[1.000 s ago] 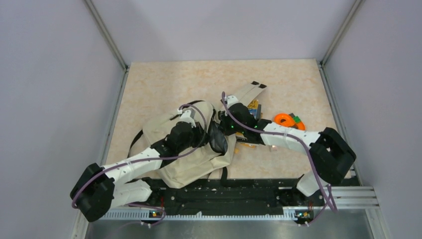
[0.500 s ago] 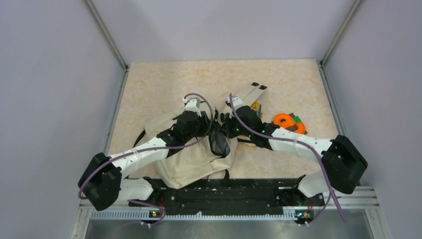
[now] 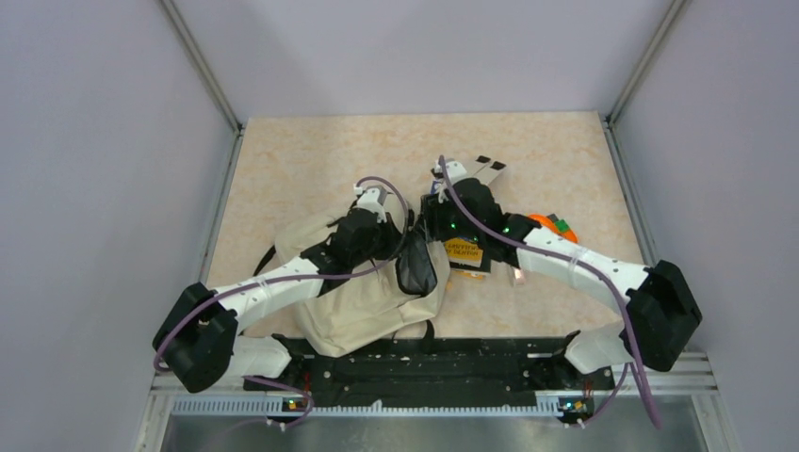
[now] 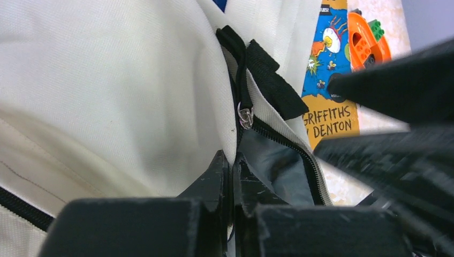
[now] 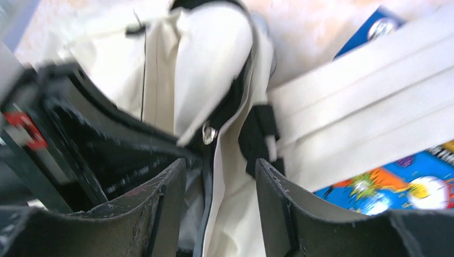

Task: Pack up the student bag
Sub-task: Unzip the student bag at the center of the board.

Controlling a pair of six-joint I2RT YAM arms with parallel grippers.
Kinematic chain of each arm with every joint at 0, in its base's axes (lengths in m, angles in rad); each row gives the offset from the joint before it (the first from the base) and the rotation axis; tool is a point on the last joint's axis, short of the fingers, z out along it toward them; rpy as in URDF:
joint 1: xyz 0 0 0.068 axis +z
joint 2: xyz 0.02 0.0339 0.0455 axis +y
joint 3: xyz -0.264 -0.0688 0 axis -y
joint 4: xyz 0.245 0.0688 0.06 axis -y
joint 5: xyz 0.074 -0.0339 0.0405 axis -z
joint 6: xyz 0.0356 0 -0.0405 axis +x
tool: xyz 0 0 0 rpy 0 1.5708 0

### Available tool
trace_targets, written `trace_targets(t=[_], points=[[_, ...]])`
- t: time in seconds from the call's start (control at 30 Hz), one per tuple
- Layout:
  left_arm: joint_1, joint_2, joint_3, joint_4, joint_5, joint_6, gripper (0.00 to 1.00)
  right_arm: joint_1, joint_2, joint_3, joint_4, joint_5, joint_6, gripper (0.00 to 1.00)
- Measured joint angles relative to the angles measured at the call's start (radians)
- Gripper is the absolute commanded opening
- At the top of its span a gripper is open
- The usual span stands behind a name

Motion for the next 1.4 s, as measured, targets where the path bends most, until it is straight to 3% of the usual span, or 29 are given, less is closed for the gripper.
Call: trace_targets(t=[0.4,1.03,1.1,1.23,1.4], points=[[0.005,-0.001,-0.028,0.055,0.047,0.015,0.00,-0.050,0.194,0.284,-0.071,0.005,-0.075,0.42],[0.006,-0.023,-0.053,0.072,0.060,0.014,0.00,-0.052,0.288,0.304,-0.131,-0.053,-0.085,0.29],[0.006,-0.023,-0.054,0.072,0.061,0.014,0.00,-0.052,0.292,0.304,-0.131,-0.058,-0.085,0.25],[0.006,-0.023,-0.055,0.072,0.060,0.014,0.00,-0.052,0.297,0.304,-0.129,-0.070,-0.088,0.00],[0.006,-0.029,-0.063,0.076,0.061,0.014,0.00,-0.052,0.297,0.305,-0.125,-0.074,-0.089,0.00]])
